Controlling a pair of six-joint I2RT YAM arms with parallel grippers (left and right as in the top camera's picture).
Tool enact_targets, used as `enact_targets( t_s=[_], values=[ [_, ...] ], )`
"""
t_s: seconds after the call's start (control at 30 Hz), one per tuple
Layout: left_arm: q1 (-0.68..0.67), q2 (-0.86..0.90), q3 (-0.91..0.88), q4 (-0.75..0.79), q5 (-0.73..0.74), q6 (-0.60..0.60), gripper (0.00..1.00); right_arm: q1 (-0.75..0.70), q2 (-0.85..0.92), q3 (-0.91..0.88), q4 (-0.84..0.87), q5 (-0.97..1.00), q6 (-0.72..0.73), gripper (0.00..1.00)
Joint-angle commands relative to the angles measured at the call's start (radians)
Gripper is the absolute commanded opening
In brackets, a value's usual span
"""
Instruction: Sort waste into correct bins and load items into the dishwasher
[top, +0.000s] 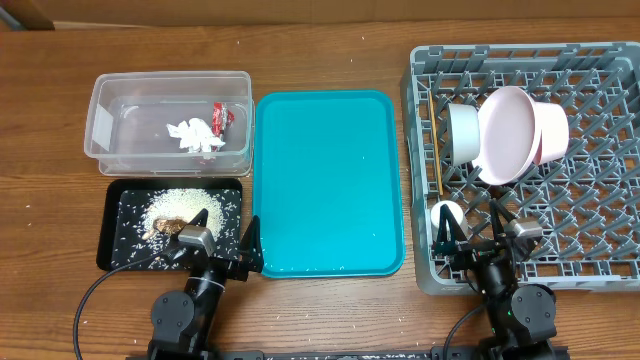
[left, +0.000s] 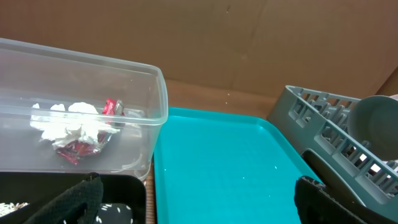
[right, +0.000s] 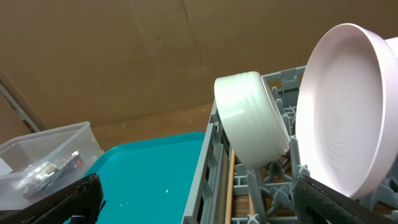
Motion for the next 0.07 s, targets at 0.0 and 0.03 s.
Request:
enact_targets(
  t_s=[0.0, 0.03],
  values=[
    [0.005, -0.011, -0.004, 0.000, 0.014, -0.003, 1.00, -0.003, -0.012, -0.011, 0.004, 0.000, -0.003, 1.00],
    [0.005, -0.011, -0.004, 0.000, 0.014, -0.003, 1.00, -0.003, -0.012, -0.011, 0.004, 0.000, -0.003, 1.00]
  ],
)
